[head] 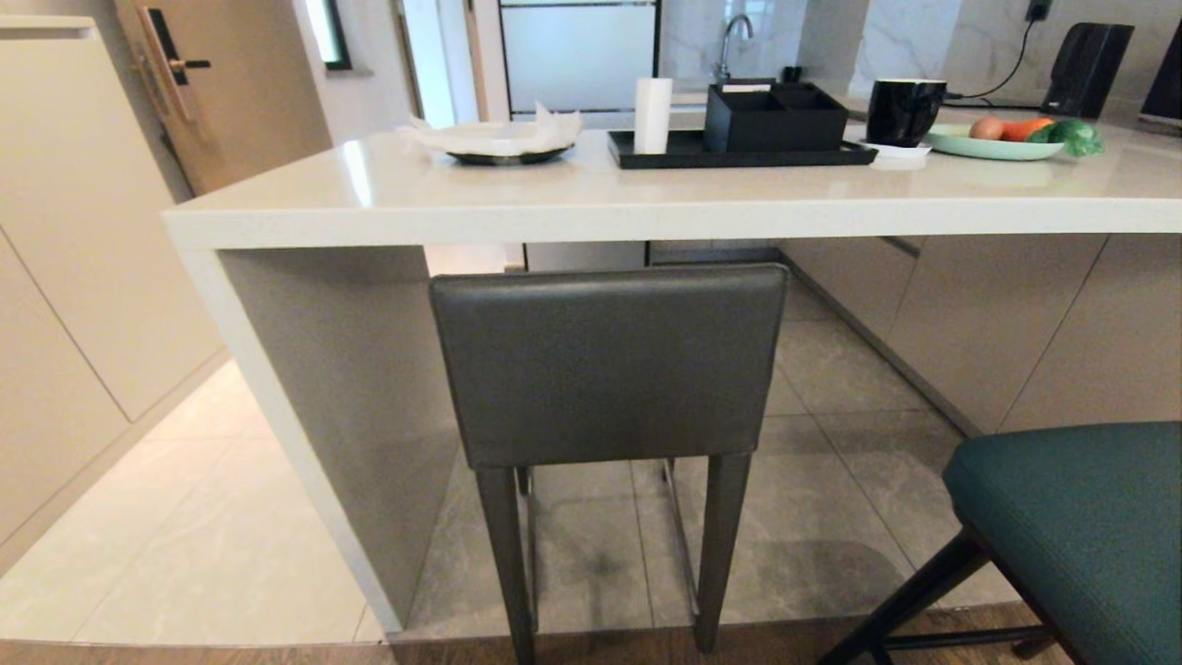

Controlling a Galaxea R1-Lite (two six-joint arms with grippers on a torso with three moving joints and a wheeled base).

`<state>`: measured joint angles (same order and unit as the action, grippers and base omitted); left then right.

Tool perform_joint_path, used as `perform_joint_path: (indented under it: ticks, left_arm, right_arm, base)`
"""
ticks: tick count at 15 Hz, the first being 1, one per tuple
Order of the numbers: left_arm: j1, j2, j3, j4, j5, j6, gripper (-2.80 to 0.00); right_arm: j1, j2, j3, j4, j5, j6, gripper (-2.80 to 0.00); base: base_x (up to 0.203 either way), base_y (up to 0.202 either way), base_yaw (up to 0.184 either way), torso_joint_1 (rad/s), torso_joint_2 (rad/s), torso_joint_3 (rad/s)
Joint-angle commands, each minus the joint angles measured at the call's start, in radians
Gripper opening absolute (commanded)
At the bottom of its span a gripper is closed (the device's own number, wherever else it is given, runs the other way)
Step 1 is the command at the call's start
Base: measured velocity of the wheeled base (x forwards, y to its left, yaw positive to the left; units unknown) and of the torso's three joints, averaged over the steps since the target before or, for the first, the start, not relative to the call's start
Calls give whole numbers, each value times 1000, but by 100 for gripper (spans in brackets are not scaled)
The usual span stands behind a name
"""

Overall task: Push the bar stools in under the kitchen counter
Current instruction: Pull the gray chair out from under the dining table

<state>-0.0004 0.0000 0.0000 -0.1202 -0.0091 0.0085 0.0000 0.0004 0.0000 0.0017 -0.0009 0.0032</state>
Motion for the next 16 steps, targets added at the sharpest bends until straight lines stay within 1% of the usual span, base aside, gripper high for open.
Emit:
perform_joint_path:
  ticks: [1,16]
  left_arm:
    - [0,2,40,-1,0,1,-280]
    - [-1,2,40,-1,0,1,-280]
  right_arm:
    - [0,0,2,0,1,0,-280]
    - [0,0,2,0,-1,0,-280]
  base:
    - [-97,0,-1,-29,114,102]
    - [0,0,0,-1,9,7]
